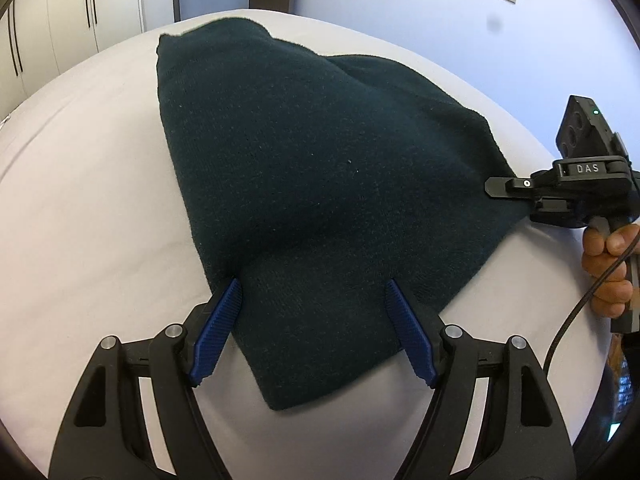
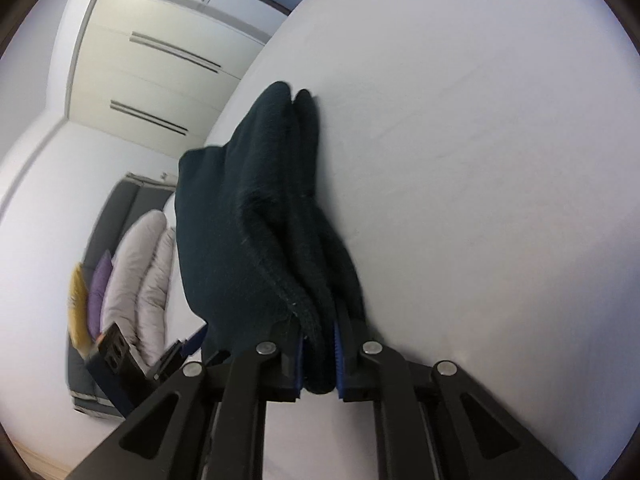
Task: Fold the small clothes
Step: 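Lay the sweater down and open both grippers, smoothing the folded bundle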
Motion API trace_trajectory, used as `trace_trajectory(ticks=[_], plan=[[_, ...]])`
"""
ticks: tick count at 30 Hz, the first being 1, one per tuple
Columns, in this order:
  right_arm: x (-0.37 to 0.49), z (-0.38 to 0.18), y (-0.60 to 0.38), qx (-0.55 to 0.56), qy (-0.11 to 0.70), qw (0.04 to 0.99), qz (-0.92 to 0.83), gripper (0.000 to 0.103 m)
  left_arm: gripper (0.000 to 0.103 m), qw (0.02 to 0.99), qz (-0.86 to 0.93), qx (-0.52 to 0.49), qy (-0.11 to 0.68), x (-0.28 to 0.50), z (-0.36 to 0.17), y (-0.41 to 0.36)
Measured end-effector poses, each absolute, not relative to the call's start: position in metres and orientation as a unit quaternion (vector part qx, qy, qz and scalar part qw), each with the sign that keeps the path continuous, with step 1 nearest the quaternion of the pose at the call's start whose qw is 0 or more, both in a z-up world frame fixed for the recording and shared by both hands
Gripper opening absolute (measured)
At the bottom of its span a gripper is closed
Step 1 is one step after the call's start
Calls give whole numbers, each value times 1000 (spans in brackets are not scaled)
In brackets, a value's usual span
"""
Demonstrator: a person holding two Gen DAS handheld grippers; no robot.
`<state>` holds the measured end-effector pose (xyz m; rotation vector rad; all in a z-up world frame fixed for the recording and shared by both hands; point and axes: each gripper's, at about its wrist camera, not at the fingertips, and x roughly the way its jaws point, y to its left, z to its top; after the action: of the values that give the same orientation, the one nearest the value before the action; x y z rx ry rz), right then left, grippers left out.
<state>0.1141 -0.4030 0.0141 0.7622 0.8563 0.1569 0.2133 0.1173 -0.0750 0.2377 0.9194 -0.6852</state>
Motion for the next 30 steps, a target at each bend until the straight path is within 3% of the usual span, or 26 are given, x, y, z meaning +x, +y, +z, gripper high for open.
trace_trajectory(ticks=[3,8,15,19,22,24,27,30], plan=[[116,23,-395,337,412,843,76,14,74,835,-324,119,429,209,-62,126],[92,45,-388,297,413,860,39,35,74,864,-312,102,382,219,-24,153],[114,108,-357,247,347,900,91,35,74,884,-265,118,367,294,-10,137],[166,103,-342,247,341,896,142,35,76,877,-240,111,401,332,-35,118],[207,77,-339,245,377,883,135,35,84,882,-245,68,398,342,-58,135],[215,55,-350,246,391,881,106,26,84,881,-249,48,398,344,-64,146],[203,38,-373,283,361,882,108,0,85,888,-242,65,387,343,-65,146],[189,25,-396,335,337,872,117,0,85,891,-244,62,377,344,-69,148]])
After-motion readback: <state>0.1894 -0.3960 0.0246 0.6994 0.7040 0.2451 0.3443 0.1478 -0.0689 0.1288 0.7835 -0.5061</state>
